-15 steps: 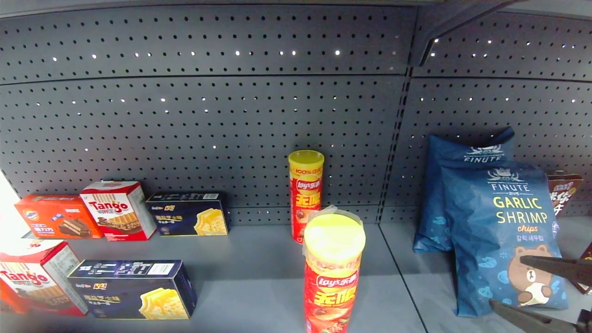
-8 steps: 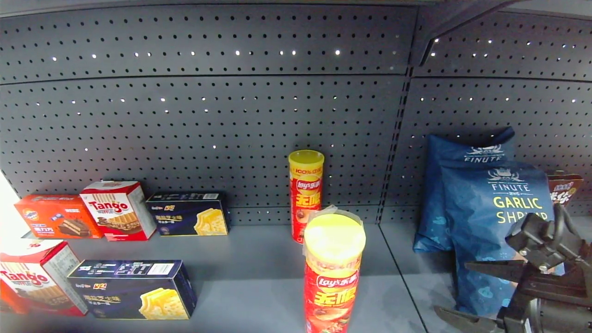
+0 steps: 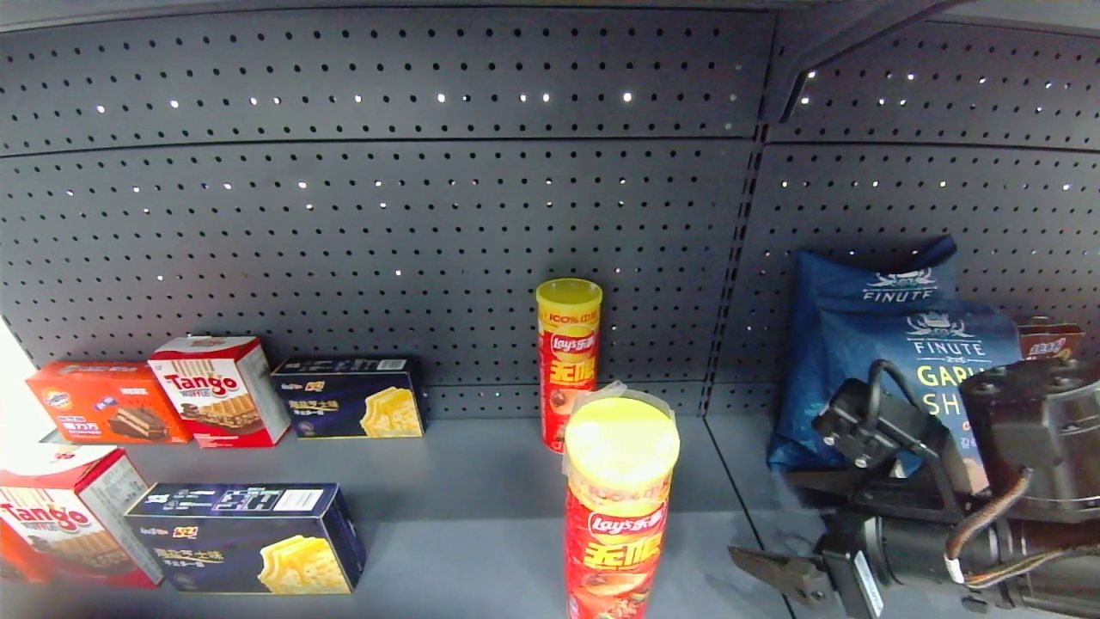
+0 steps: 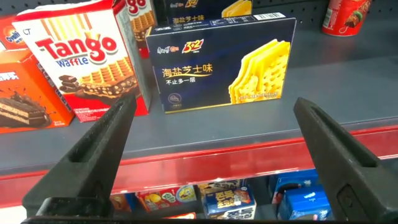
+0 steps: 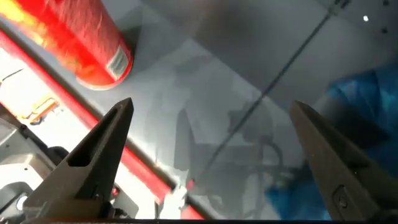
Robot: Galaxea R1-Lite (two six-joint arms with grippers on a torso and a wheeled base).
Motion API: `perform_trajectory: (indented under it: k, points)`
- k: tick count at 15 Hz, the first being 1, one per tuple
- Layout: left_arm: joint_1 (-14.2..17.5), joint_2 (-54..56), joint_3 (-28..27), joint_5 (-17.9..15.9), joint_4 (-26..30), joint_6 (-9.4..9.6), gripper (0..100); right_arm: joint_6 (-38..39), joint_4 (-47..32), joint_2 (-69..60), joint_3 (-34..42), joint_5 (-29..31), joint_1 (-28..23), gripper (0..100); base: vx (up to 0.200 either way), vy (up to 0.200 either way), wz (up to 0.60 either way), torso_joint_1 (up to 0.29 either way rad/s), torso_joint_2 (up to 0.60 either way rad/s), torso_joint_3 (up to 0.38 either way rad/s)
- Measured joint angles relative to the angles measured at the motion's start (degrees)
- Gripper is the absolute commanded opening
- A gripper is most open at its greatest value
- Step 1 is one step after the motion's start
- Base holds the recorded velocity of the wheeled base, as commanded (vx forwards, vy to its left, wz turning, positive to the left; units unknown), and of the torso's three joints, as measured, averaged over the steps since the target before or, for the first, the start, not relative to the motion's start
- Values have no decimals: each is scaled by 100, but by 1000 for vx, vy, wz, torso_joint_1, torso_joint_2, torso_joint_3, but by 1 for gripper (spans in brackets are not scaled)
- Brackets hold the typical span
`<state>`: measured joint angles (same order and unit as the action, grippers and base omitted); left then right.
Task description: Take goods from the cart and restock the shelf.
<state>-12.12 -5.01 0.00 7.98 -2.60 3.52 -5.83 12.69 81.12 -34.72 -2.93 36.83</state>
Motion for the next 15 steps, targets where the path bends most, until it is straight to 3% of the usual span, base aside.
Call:
perform_trajectory:
  k: [15]
  points:
    - [-1, -9, 0, 0, 4, -77, 100, -5, 63, 1204, -885, 17, 484, 100, 0, 0, 0, 0, 0, 0]
